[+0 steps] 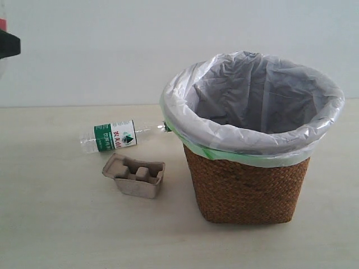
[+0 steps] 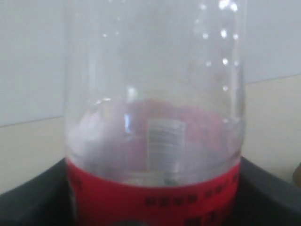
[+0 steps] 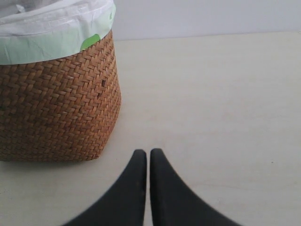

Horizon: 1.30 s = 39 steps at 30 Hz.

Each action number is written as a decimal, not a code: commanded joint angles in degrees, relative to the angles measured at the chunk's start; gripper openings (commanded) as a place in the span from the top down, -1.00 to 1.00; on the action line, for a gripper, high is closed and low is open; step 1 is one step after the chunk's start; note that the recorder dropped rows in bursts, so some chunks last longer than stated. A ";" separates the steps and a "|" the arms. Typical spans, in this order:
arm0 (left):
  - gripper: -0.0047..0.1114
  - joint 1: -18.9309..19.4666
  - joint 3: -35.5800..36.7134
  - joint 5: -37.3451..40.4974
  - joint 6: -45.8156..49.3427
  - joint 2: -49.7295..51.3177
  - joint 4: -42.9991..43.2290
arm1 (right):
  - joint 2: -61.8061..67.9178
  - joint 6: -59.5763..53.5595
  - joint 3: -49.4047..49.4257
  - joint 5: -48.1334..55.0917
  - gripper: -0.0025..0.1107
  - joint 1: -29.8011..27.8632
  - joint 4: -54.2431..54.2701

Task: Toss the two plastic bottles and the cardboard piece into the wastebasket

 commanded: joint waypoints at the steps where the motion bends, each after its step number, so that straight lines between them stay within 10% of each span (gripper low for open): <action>1: 0.85 -4.41 -2.73 -9.83 1.90 8.32 -6.37 | -0.35 -0.14 -0.02 -0.18 0.96 -0.09 -0.09; 12: 0.85 -27.86 -34.20 -9.52 1.90 26.44 -15.26 | -0.35 -0.01 -0.02 -0.18 0.96 -0.09 -0.09; 20: 0.85 -22.33 -40.48 12.03 1.94 23.23 -7.02 | -0.35 -0.15 -0.02 -0.29 0.96 -0.09 -0.09; 29: 0.85 1.54 -13.58 22.29 -18.33 16.23 23.63 | -0.35 -0.14 -0.02 -0.18 0.96 -0.09 -0.09; 34: 0.85 -5.42 -14.49 6.70 -4.56 17.09 1.73 | -0.35 -0.14 -0.02 -0.18 0.96 -0.09 -0.09; 39: 0.85 -16.29 -30.58 5.29 7.47 26.23 -22.58 | -0.35 -0.15 -0.02 -0.18 0.96 -0.09 -0.09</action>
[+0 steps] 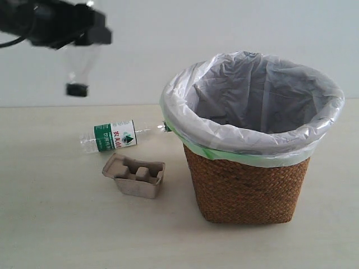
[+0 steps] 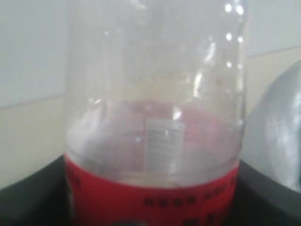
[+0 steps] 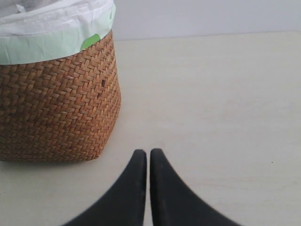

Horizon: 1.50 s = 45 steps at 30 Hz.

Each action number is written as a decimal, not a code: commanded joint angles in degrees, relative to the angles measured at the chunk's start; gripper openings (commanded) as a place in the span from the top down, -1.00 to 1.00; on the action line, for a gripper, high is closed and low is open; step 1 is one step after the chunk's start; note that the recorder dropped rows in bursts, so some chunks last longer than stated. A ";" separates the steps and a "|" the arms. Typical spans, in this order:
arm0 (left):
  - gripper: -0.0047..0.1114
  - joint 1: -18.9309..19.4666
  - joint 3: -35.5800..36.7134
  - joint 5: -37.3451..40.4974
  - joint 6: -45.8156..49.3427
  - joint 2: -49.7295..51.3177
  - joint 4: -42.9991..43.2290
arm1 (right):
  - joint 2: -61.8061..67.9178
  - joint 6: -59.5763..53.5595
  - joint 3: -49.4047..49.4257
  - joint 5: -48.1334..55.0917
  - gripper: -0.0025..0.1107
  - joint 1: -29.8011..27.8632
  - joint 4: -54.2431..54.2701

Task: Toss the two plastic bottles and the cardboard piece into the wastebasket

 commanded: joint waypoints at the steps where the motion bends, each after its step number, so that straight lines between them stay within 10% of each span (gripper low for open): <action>1: 0.85 -7.33 -13.35 -1.96 8.82 7.53 -17.02 | -0.35 -0.15 -0.02 -0.18 0.96 -0.09 -0.09; 5: 0.59 -10.36 -25.13 1.17 10.42 12.95 -22.21 | -0.35 -0.15 -0.02 -0.18 0.96 -0.09 -0.09; 12: -0.96 -10.55 -38.05 7.43 -2.20 15.27 -27.12 | -0.35 -0.15 -0.02 -0.18 0.96 -0.09 -0.09; 18: -0.96 -9.82 -40.96 18.86 2.43 15.01 -20.14 | -0.35 -0.15 -0.02 -0.18 0.96 -0.09 -0.09; 27: -0.96 -0.15 -36.05 44.50 -12.79 14.73 25.88 | -0.35 -0.15 -0.02 -0.18 0.96 -0.09 -0.09; 35: -0.96 3.88 -14.33 40.92 -8.65 18.16 19.16 | -0.35 -0.15 -0.02 -0.18 0.96 -0.09 -0.09; 45: -0.96 3.13 -11.79 29.49 -5.01 26.96 4.46 | -0.35 -0.22 -0.02 -0.18 0.96 -0.09 -0.09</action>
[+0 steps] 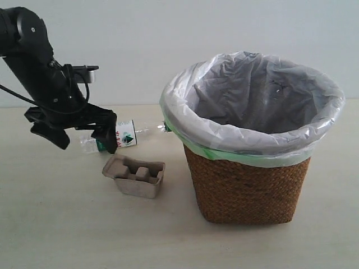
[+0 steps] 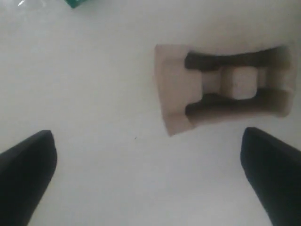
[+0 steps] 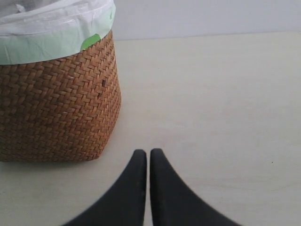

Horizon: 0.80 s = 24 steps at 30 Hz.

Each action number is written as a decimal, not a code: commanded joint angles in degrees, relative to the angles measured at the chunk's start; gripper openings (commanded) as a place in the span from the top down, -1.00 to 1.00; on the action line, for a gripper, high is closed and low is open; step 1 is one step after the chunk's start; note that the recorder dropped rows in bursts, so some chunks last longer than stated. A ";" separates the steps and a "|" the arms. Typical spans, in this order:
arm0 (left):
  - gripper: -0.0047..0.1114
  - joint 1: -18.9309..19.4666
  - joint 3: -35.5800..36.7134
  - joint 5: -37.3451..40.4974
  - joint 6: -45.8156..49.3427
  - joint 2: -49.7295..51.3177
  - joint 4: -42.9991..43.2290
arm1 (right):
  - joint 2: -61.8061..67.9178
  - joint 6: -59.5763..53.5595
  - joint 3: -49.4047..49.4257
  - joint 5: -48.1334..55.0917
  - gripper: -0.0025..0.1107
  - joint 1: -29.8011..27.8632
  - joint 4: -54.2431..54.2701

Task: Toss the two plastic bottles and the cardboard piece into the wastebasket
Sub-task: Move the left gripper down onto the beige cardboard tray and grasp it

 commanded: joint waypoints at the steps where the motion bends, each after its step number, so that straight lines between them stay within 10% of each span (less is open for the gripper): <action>1: -0.96 -1.31 0.23 -4.27 2.02 2.54 -3.43 | -0.35 -0.22 -0.02 -0.23 0.96 -0.09 -0.09; 24: -0.64 -3.17 0.23 -6.81 2.83 10.26 -0.44 | -0.35 -0.21 -0.02 -0.23 0.96 -0.09 -0.09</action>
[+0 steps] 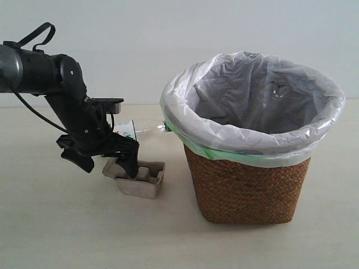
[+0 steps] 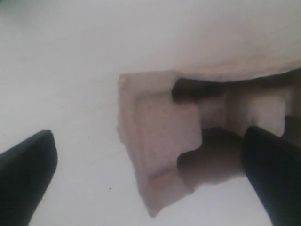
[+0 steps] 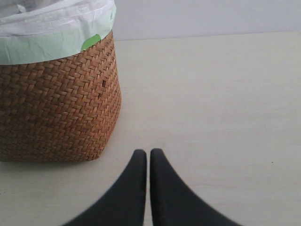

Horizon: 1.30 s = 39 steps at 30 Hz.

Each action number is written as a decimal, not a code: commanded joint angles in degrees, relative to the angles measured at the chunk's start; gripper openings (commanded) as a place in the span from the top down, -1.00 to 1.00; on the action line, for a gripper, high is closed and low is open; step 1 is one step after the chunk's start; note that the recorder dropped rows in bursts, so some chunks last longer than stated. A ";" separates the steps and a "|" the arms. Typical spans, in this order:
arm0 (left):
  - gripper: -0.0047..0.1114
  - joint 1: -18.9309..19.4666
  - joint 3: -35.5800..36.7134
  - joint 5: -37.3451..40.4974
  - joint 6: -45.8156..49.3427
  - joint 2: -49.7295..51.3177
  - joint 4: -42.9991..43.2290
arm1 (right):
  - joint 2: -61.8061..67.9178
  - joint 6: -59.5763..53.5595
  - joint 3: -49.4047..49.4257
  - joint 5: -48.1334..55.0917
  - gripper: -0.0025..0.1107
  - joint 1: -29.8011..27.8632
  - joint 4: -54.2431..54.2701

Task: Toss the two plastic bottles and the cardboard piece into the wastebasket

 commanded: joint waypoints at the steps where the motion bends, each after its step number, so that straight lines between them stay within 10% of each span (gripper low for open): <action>1: -0.57 -0.53 0.23 -0.78 0.20 0.52 1.73 | -0.35 -0.21 -0.02 -0.23 0.96 -0.09 -0.09; 16: -0.24 -0.53 0.23 0.24 0.16 0.52 2.28 | -0.35 -0.25 -0.02 -0.23 0.96 -0.09 -0.09; 25: 0.86 -0.53 0.23 0.69 0.16 0.52 2.40 | -0.35 -0.14 -0.02 -0.23 0.96 -0.09 -0.09; 39: 0.85 1.44 0.22 8.55 -2.37 -10.88 5.94 | -0.35 -0.14 -0.02 -0.23 0.96 -0.09 -0.09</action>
